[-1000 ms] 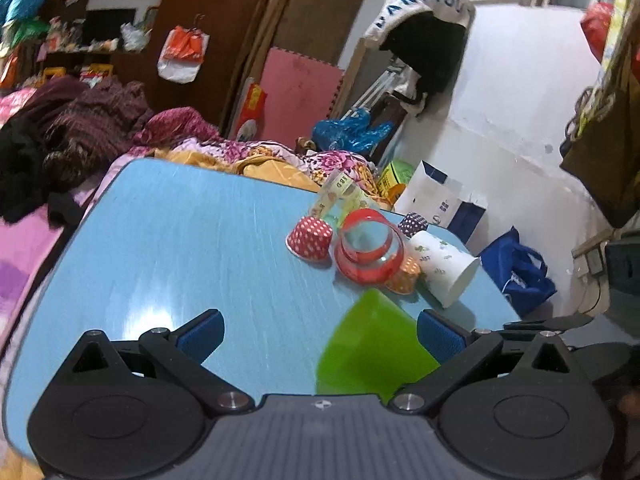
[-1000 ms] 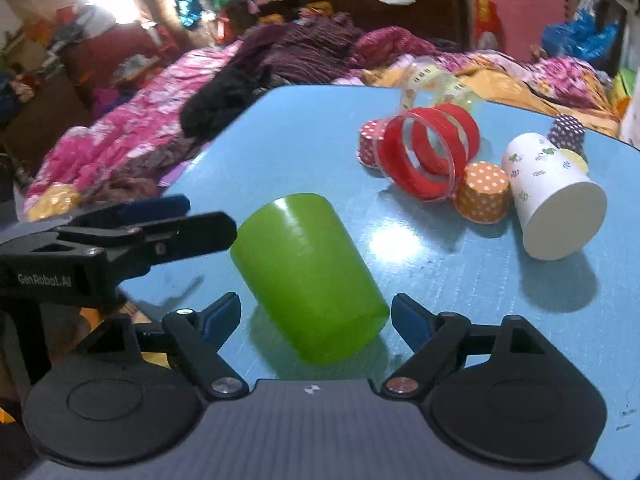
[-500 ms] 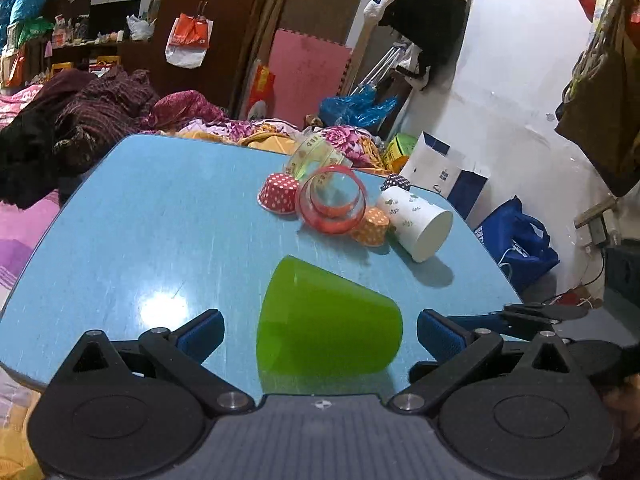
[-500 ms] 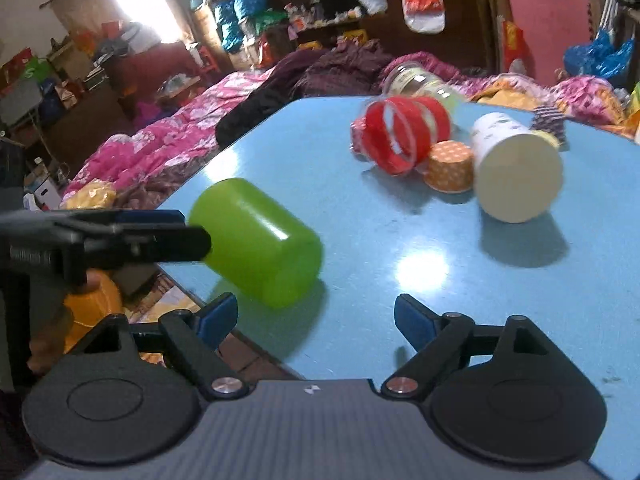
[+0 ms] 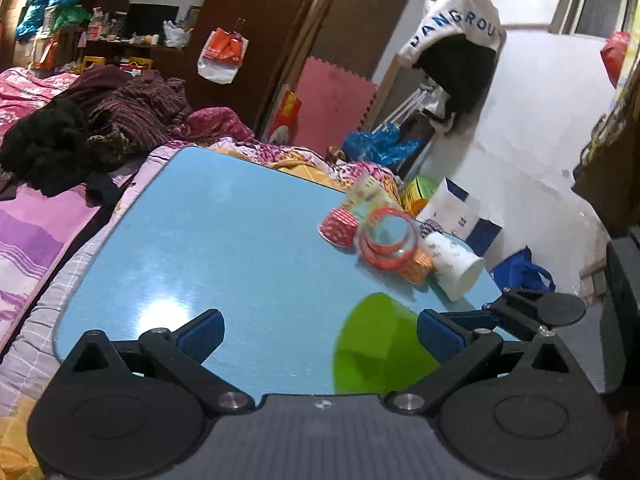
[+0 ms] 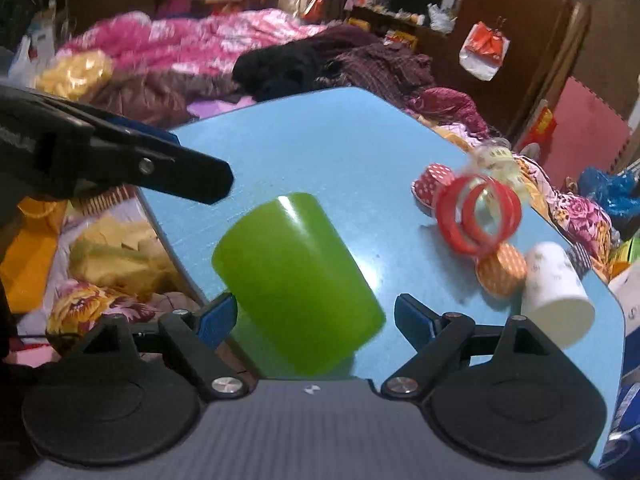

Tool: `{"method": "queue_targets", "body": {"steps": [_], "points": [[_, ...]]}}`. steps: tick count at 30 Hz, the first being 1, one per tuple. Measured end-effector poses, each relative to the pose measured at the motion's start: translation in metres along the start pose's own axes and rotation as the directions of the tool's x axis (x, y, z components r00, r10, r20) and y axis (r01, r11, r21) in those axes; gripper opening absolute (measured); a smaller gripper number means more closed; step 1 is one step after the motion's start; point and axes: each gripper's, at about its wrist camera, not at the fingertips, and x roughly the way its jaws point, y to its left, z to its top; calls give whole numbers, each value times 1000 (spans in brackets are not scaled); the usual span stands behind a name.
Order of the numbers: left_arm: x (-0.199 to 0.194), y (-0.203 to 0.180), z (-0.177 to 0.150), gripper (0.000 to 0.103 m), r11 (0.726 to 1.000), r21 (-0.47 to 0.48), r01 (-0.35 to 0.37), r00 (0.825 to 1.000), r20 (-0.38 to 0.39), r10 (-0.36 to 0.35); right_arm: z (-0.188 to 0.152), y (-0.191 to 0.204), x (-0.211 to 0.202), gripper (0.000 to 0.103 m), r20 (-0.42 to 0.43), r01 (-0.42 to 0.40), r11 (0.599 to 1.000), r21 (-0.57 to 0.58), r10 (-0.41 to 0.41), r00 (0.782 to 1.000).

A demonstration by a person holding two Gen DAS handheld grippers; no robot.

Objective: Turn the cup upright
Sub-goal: 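Grasp the green cup with the left gripper while the right gripper releases it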

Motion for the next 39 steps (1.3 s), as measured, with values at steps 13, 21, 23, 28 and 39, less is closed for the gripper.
{"method": "queue_targets", "body": {"steps": [13, 21, 23, 28, 39], "points": [[38, -30, 0, 103, 993, -49, 104, 987, -122, -109, -20, -15, -2, 67, 20, -65, 988, 140, 63, 998], [66, -45, -4, 103, 982, -188, 12, 982, -183, -47, -33, -11, -6, 67, 118, -34, 987, 155, 15, 993], [71, -48, -4, 100, 982, -190, -4, 981, -193, -33, -35, -9, -6, 67, 132, -20, 989, 143, 1, 991], [82, -55, -6, 90, 982, -185, -27, 975, -220, -14, -37, -10, -6, 67, 138, -21, 990, 142, 1, 990], [92, -59, 9, 85, 987, -147, -59, 971, -236, 23, -32, -11, -5, 66, 120, -19, 987, 159, 0, 993]]}}
